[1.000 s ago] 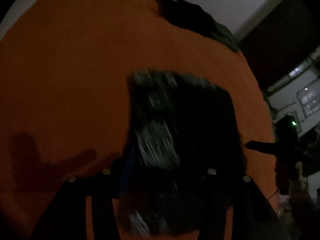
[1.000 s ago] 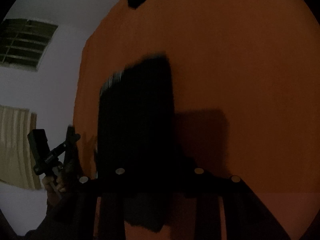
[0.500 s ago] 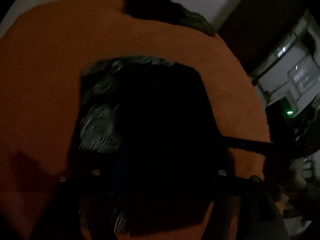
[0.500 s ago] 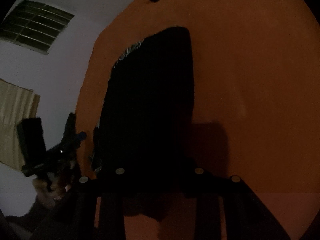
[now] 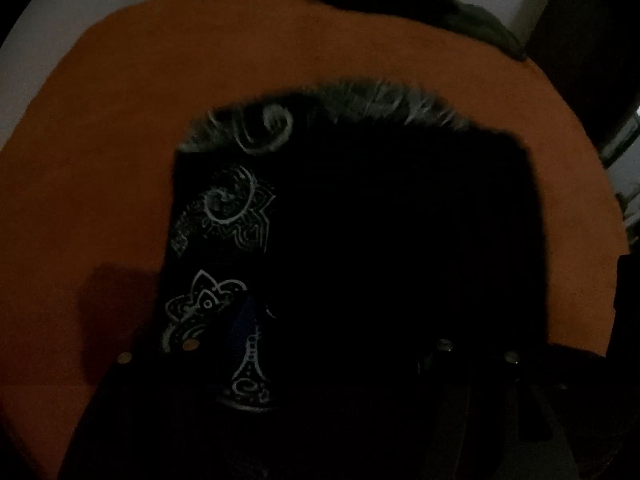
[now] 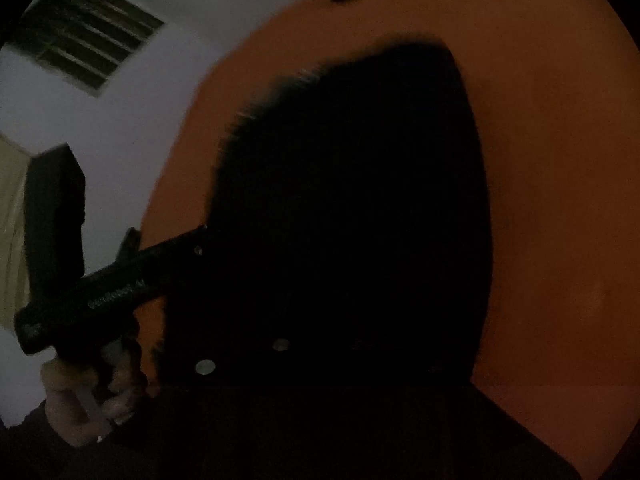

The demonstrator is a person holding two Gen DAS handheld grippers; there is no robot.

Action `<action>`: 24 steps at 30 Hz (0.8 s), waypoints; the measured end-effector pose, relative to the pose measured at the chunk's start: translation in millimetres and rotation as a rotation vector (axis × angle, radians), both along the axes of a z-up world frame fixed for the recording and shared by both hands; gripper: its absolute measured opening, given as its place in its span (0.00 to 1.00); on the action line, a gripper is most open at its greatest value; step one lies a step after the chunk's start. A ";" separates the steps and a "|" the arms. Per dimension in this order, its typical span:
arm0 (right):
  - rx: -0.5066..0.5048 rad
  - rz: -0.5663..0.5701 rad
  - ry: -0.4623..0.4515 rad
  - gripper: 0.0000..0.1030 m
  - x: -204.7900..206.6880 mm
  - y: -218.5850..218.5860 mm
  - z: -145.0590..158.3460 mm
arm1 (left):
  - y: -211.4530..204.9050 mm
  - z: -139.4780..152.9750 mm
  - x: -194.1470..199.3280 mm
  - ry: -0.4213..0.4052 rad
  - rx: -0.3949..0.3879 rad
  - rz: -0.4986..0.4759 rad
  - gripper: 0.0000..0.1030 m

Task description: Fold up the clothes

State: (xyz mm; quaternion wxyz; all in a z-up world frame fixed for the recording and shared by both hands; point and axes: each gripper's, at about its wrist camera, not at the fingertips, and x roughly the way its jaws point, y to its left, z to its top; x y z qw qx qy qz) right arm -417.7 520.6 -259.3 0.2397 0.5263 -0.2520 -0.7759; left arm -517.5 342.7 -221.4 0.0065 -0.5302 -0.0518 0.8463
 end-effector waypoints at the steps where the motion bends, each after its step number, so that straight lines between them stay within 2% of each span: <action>1: -0.029 -0.004 -0.018 0.00 -1.8 2.6 -7.1 | 0.9 -3.1 0.0 -0.003 -0.007 0.003 0.68; 3: -0.053 -0.003 -0.031 0.00 -3.1 3.7 -6.5 | 2.6 -9.4 -0.1 -0.008 -0.022 0.008 0.68; 4: -0.061 -0.001 -0.031 0.00 -3.6 4.6 -2.3 | 0.9 -6.4 -0.1 -0.002 0.000 0.015 0.68; 6: -0.087 -0.013 -0.001 0.02 -4.6 9.7 11.9 | -6.8 10.0 -2.5 0.048 0.132 0.018 0.68; 7: -0.097 -0.020 0.021 0.02 -7.8 11.8 19.6 | -8.5 14.8 -4.8 0.064 0.170 0.015 0.68; 11: -0.056 -0.016 0.084 0.02 -33.3 12.5 37.2 | 0.4 4.9 -23.0 0.034 0.093 0.010 0.68; 13: -0.015 -0.024 0.080 0.02 -54.1 4.2 26.7 | 5.4 -1.2 -32.5 0.017 0.048 0.008 0.68; 15: 0.018 -0.073 0.032 0.00 -69.4 -1.4 8.4 | 10.5 -7.3 -41.9 -0.001 0.002 0.006 0.68; 16: 0.025 -0.094 0.011 0.00 -74.7 -3.5 1.6 | 11.7 -3.9 -44.3 0.001 -0.002 0.011 0.68; 17: 0.016 -0.105 0.003 0.00 -75.0 -4.1 1.2 | 13.7 5.2 -44.0 0.025 0.026 0.019 0.68; 19: 0.005 -0.100 0.039 0.01 -78.9 -6.8 16.5 | 12.5 20.1 -46.6 0.089 0.070 0.034 0.68; 20: 0.005 -0.097 0.075 0.01 -80.8 -6.2 26.5 | 12.5 22.0 -51.6 0.090 0.066 0.034 0.68; 22: 0.027 -0.097 0.097 0.01 -93.3 -7.0 39.2 | 17.5 14.5 -64.9 0.050 0.030 0.026 0.68; 24: 0.079 -0.105 0.061 0.01 -109.6 -12.9 37.1 | 17.3 -6.9 -76.8 -0.012 0.014 0.035 0.69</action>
